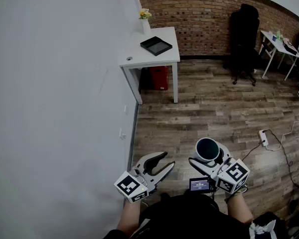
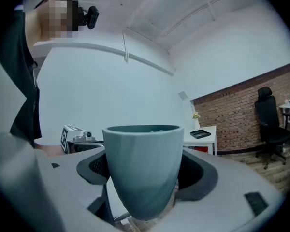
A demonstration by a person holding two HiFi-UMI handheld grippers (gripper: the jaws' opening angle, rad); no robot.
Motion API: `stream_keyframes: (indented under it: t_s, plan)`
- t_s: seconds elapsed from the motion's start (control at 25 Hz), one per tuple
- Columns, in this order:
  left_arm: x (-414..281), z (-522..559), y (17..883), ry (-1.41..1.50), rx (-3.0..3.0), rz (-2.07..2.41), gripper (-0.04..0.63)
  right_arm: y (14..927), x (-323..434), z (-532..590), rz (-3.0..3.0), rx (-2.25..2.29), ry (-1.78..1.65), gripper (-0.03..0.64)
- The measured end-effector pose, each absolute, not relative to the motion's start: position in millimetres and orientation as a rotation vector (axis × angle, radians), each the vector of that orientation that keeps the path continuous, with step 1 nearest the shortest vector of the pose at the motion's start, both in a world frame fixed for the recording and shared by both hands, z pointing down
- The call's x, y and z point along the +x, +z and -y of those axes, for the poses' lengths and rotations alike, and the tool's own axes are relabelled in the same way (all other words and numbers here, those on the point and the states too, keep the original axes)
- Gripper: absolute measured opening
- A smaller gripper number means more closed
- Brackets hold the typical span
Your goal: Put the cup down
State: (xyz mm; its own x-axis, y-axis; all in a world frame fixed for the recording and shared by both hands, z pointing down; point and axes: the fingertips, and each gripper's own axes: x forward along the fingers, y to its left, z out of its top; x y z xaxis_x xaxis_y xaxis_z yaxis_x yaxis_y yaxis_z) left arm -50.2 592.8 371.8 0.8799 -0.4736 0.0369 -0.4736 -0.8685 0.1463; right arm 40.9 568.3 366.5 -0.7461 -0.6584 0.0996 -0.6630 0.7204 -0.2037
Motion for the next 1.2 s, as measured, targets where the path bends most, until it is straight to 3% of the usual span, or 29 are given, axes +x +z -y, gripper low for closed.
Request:
stream_keyframes:
  t_s: [1.2]
  plan:
    - [-38.3, -599.0, 375.5, 0.017, 2.895, 0.725, 0.156, 363.3, 53.9, -578.0, 2.931, 1.096, 0.385, 0.385]
